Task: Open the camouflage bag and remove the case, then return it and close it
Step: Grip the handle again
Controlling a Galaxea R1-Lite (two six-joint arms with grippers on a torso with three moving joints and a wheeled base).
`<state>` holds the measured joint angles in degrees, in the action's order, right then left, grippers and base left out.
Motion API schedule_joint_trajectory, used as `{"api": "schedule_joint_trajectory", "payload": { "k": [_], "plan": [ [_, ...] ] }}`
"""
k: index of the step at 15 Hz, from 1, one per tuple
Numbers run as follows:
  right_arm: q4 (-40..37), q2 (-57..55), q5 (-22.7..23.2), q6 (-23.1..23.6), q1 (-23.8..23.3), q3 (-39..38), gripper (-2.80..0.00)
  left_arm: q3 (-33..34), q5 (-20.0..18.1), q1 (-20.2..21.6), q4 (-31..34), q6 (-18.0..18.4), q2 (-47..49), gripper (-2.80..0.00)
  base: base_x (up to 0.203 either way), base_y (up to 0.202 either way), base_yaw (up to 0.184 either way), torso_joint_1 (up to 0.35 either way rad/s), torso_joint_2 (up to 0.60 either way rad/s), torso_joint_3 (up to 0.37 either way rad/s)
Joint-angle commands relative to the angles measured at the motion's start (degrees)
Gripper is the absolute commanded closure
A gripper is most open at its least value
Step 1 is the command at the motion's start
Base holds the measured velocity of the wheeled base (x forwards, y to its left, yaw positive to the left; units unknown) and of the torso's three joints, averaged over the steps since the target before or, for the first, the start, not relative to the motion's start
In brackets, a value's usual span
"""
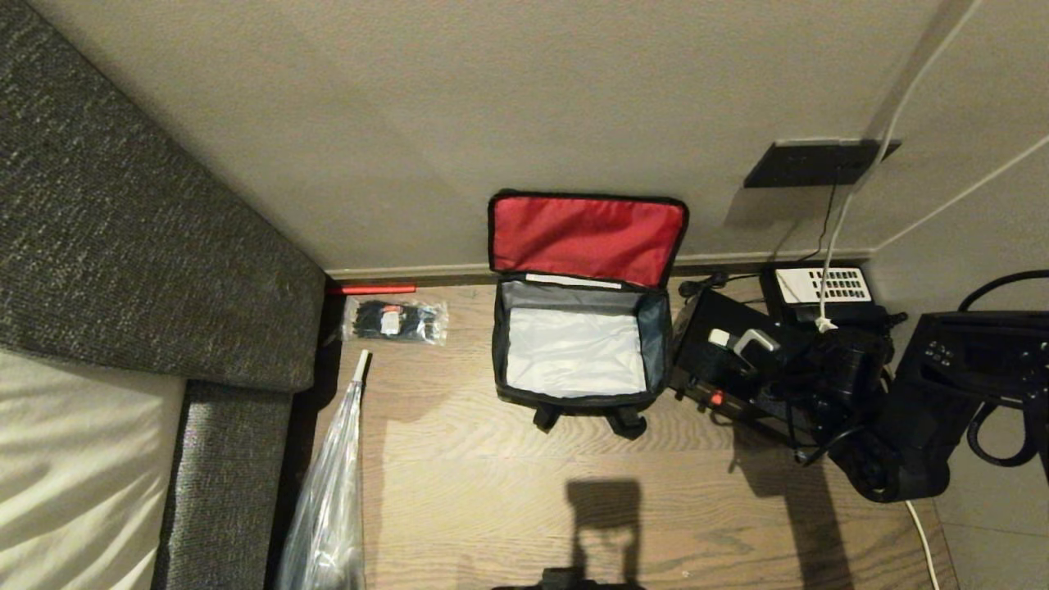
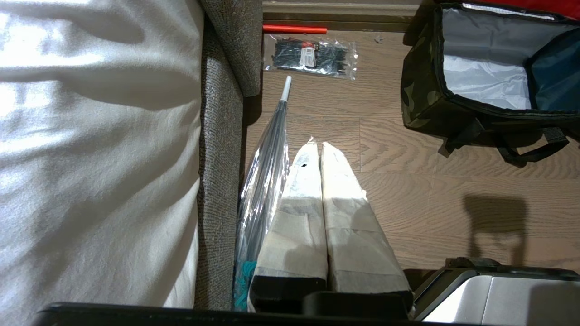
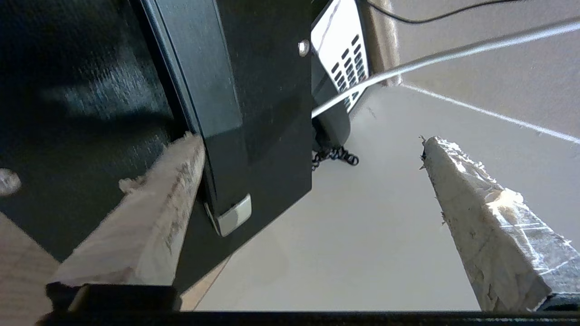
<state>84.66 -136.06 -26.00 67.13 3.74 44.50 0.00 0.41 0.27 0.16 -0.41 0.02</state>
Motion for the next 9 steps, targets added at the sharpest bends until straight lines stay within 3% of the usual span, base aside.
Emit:
{"api": "schedule_joint_trajectory", "payload": {
  "k": [1, 9],
  "plan": [
    [1.2, -1.7, -0.2, 0.5, 0.0, 1.0, -2.8, 0.2, 0.0, 0.0, 0.0, -0.1, -0.1, 0.0, 0.0, 0.0, 0.0, 0.0, 0.0, 0.0],
    [0.8, -3.1, 0.0, 0.4, 0.3, 2.0, -2.8, 0.2, 0.0, 0.0, 0.0, -0.1, -0.1, 0.0, 0.0, 0.0, 0.0, 0.0, 0.0, 0.0]
  ]
}}
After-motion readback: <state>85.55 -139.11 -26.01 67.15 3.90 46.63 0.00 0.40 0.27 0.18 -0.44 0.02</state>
